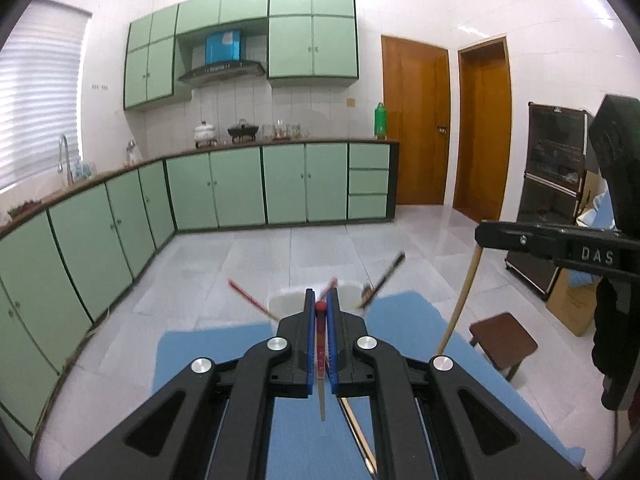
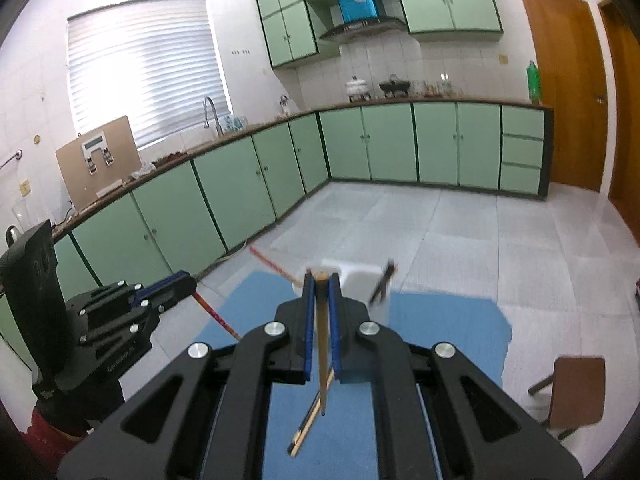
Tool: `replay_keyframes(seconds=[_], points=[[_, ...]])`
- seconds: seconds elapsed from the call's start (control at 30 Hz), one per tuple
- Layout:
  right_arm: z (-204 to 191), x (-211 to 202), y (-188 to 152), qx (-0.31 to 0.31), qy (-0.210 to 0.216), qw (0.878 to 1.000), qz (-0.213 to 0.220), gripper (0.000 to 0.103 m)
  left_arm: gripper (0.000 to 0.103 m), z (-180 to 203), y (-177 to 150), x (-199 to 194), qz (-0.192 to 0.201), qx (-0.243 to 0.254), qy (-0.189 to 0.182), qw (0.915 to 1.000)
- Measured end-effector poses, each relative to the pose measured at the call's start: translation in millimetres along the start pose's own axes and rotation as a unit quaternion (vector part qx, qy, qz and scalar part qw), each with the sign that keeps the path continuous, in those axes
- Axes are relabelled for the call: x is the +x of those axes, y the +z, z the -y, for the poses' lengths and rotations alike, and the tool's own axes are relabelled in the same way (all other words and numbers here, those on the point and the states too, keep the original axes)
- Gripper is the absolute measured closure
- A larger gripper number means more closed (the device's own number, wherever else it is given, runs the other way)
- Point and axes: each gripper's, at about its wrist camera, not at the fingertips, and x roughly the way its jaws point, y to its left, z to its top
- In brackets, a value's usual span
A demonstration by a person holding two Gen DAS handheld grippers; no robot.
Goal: Organize utensils
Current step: 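Lift both chopsticks and carry them over the white caddy, then drop both chopsticks into the caddy by opening both tools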
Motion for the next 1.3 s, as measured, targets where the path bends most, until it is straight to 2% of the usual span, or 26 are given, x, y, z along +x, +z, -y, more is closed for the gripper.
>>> replay_keyframes(seconds=[0.3, 0.43, 0.63, 0.9, 1.0, 1.03, 1.27, 1.3], points=[[9.5, 11.8, 78.5, -0.004, -0.019, 0.997, 0.072, 0.097, 0.098, -5.6, 73.0, 5.4, 0.073, 0.016, 0.022, 0.9970], [21.1, 28.8, 97.8, -0.001, -0.034, 0.995, 0.089, 0.097, 0.098, -9.9, 92.8, 22.7, 0.095, 0.015, 0.032, 0.9948], [36.5, 74.3, 96.7, -0.003, -0.058, 0.995, 0.080, 0.097, 0.098, -15.2, 90.3, 68.0, 0.080, -0.004, 0.026, 0.9964], [46.2, 129.6, 69.3, 0.008, -0.070, 0.997, 0.028, 0.096, 0.098, -29.5, 66.7, 115.8, 0.029, -0.024, 0.020, 0.9991], [44.5, 138.0, 61.4, 0.008, -0.069, 0.998, 0.013, 0.093, 0.096, -36.1, 58.1, 126.3, 0.008, -0.035, 0.017, 0.9992], [43.6, 138.5, 59.3, 0.006, -0.070, 0.997, 0.010, 0.086, 0.092, -38.5, 56.6, 126.5, 0.004, -0.038, 0.016, 0.9991], [45.6, 112.1, 51.6, 0.004, -0.093, 0.995, 0.030, 0.059, 0.074, -38.6, 56.1, 110.7, 0.014, -0.035, 0.022, 0.9991], [45.7, 104.0, 49.4, 0.006, -0.094, 0.995, 0.037, 0.052, 0.071, -37.5, 55.8, 105.7, 0.016, -0.033, 0.022, 0.9991]])
